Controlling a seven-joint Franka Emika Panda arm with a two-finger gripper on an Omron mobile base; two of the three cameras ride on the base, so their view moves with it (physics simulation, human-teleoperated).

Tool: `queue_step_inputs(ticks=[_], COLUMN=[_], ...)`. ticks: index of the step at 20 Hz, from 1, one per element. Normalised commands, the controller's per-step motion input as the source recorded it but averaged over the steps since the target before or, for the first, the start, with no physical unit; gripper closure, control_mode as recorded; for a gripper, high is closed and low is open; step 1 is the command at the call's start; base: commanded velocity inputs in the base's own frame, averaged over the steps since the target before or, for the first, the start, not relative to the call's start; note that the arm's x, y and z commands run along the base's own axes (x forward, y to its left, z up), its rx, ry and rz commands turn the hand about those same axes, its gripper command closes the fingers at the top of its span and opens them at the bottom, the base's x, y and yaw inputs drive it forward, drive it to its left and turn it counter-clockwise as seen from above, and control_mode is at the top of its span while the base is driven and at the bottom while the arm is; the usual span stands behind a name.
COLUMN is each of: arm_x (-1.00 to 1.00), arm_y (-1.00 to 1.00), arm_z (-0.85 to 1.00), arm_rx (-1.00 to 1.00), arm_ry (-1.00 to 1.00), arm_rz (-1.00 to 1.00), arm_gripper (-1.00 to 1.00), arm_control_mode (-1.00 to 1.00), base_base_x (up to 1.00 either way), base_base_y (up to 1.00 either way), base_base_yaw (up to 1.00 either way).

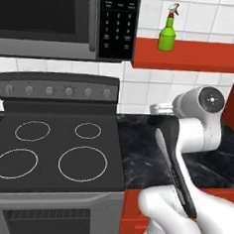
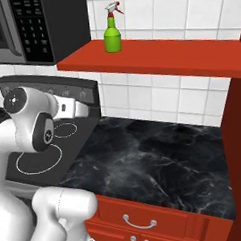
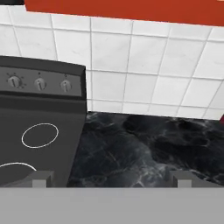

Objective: Move the cutting board and knife to the sink. Then move spray from the shelves to the counter.

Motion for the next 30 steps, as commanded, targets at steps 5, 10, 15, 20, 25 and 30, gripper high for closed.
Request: queue_step_inputs(ticks=[5,10,15,20,25,30], arm_x=[0.0,0.0,0.0,0.0,0.0,0.0], arm_y=[-0.17,-0.16,-0.1,-0.14,-0.08,-0.02], arm_z=[0.49,0.38,0.34,0.37,0.38,0.38], arm_rx=[0.08,0.05,0.02,0.0,0.0,0.0], arm_ry=[0.06,0.01,-0.05,-0.05,0.0,-0.02], arm_rz=[0.0,0.0,0.0,-0.03,-0.04,0.0], arm_gripper=[-1.0,-1.0,-1.0,-1.0,-1.0,-1.0], arm_control_mode=[-1.0,-1.0,-1.0,-1.0,-1.0,-1.0], base_base_x=[0.0,0.0,0.0,0.0,0.0,0.0], base_base_y=[0.0,0.0,0.0,0.0,0.0,0.0], base_base_yaw=[0.0,0.0,0.0,0.0,0.0,0.0])
